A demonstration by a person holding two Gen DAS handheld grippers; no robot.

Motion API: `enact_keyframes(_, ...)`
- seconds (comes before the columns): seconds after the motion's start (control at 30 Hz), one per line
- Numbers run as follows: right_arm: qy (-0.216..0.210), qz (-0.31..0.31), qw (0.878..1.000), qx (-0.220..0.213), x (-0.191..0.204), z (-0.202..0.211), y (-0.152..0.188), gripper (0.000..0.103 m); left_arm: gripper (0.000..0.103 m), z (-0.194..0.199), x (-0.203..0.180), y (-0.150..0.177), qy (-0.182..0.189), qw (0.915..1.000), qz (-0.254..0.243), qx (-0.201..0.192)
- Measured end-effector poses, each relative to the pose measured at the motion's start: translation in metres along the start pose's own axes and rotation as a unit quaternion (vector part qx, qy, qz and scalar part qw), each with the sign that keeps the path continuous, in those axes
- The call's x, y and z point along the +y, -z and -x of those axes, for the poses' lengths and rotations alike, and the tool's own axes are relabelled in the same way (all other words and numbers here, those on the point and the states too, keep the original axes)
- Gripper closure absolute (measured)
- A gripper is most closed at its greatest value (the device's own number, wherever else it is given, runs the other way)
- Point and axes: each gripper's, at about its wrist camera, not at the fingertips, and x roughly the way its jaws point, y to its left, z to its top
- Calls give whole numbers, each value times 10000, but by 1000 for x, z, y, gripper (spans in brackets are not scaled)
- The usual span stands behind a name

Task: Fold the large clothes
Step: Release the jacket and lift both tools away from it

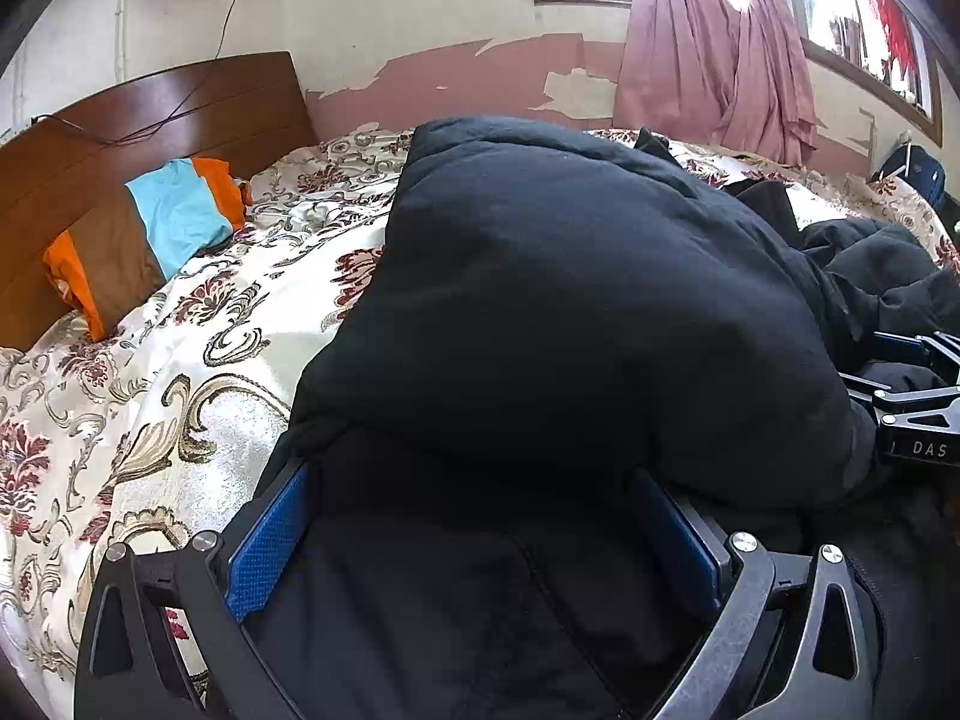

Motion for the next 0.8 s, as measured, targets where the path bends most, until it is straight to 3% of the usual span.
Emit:
enact_keyframes(0.13, -258, -539, 9978, -293, -20, 39, 5, 22, 0, 14, 4, -2, 105, 9999, 101, -31)
enact_keyframes(0.23, -450, -894, 9944, -349, -35, 70, 21, 22, 0, 30, 11, -3, 404, 9985, 360, -48)
enact_keyframes(0.43, -481, -761, 9956, -251, -47, 122, 53, 21, 0, 65, 6, 9, 839, 9927, 843, 202)
enact_keyframes(0.63, -873, -1039, 9906, -187, -62, 165, 89, 21, 0, 121, -18, 29, 837, 9915, 960, 274)
enact_keyframes(0.8, -1175, -1066, 9872, -143, -67, 197, 120, 20, 0, 176, -43, 66, 791, 9906, 1035, 420)
